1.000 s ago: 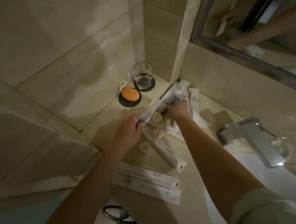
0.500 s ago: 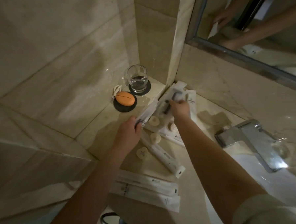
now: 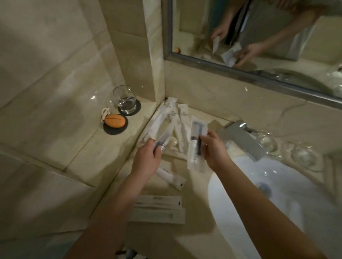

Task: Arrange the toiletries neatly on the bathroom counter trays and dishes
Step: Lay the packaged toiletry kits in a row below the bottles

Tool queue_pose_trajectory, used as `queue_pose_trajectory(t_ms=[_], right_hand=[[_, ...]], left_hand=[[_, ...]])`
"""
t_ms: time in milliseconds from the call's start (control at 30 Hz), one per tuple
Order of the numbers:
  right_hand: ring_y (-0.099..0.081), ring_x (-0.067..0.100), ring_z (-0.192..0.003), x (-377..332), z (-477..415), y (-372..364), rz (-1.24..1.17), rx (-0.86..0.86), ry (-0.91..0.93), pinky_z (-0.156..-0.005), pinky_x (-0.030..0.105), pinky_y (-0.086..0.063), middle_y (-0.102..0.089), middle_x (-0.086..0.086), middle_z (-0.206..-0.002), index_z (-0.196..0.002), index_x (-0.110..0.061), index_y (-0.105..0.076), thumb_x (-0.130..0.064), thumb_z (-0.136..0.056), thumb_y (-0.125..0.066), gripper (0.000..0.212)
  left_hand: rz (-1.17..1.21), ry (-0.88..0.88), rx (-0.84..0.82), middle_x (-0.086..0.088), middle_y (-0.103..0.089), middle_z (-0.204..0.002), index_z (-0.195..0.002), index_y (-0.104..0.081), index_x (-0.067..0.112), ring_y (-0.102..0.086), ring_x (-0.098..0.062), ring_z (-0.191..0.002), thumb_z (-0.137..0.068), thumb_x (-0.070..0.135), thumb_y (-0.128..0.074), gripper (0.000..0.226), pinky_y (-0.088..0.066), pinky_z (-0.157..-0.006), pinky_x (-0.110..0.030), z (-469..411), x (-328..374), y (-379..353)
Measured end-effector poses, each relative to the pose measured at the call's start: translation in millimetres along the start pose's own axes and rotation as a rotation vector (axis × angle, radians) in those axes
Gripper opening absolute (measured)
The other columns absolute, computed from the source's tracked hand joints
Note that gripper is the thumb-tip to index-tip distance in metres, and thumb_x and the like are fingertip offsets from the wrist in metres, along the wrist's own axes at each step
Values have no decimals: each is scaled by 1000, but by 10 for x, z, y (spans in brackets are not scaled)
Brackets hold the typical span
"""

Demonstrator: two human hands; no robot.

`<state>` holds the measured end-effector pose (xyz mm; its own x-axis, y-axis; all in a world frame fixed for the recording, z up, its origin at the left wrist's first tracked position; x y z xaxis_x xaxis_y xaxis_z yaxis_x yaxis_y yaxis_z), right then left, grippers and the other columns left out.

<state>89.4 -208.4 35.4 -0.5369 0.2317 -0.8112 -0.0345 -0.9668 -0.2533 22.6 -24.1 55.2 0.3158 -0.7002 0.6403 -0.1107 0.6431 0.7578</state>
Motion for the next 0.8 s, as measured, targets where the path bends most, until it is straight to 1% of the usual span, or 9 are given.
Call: queue_pose_trajectory(t_ms=[67,200,267,367,533,633,700,767,800], right_hand=[[-54,20,-72,12,208,242,-10,34,-14,-64,30,-47,-54,10,-84,-107,-8,-49,-5,-93,-43,16],[-55,16,-69,10,577,717,-22,109,-4,-54,21,-47,-56,7,-80,-108,-9,-52,-10,-94,-43,16],[-54,15,-71,-17,736,979,5,137,22,-57,21,-45,-57,7,-82,-111,-9,-53,-10,-95,-44,19],[-56,17,-74,-61,963,1397,93,136,67,-62,23,-44,-59,10,-88,-117,-10,-54,-12,-94,-49,23],[-55,4,-54,-145,1278,2127,127,159,192,-54,16,-45,-50,1,-71,-109,-15,-56,-3,-92,-52,22],[-54,2,-49,-204,1455,2562,80,234,246,-49,16,-47,-47,2,-70,-110,-12,-53,1,-91,-51,22],[-54,6,-54,-233,1544,2879,66,306,275,-51,18,-47,-47,2,-71,-110,-12,-54,-2,-91,-53,21],[-54,12,-64,-259,1596,3199,78,374,289,-59,21,-48,-51,2,-75,-110,-14,-54,-6,-91,-55,20],[-55,13,-66,-274,1604,3338,68,402,292,-59,20,-49,-53,2,-77,-111,-14,-53,-7,-92,-55,20]], left_hand=[[-5,-33,-33,-8,-52,-79,-94,-49,6,-51,-24,-71,-96,22,-44,17,-32,-53,-30,98,152,-140],[9,-82,-107,-9,-55,-82,-100,-48,6,-53,-24,-71,-97,23,-43,18,-36,-58,-30,302,482,-438],[9,-118,-127,-7,-52,-81,-93,-46,8,-50,-23,-72,-97,23,-43,16,-33,-59,-30,399,683,-578],[24,-190,-175,-7,-52,-81,-91,-46,9,-50,-23,-74,-97,22,-43,14,-34,-62,-30,551,1011,-801],[31,-266,-265,-9,-57,-87,-102,-51,5,-54,-25,-79,-97,23,-43,20,-42,-67,-35,798,1562,-1226],[40,-330,-290,-11,-57,-86,-97,-50,4,-55,-26,-79,-96,21,-45,18,-41,-66,-37,934,1863,-1480],[11,-376,-296,-9,-52,-81,-88,-46,7,-49,-23,-76,-95,19,-46,14,-34,-63,-33,1030,2057,-1630],[-3,-405,-320,-9,-51,-80,-85,-42,10,-47,-24,-75,-95,19,-47,14,-31,-63,-30,1111,2238,-1778],[-5,-413,-336,-11,-53,-82,-86,-43,9,-50,-25,-77,-95,19,-47,14,-32,-64,-30,1130,2305,-1840]])
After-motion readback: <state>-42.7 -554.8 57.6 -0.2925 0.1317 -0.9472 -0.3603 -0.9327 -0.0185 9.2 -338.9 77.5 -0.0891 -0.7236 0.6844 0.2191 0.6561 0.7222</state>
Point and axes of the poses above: each hand's wrist, its own z-axis away from the middle knuckle, its own y-axis out of the back of the hand, x = y × z, the point moved 4 cm from there along -z, towards the middle knuckle
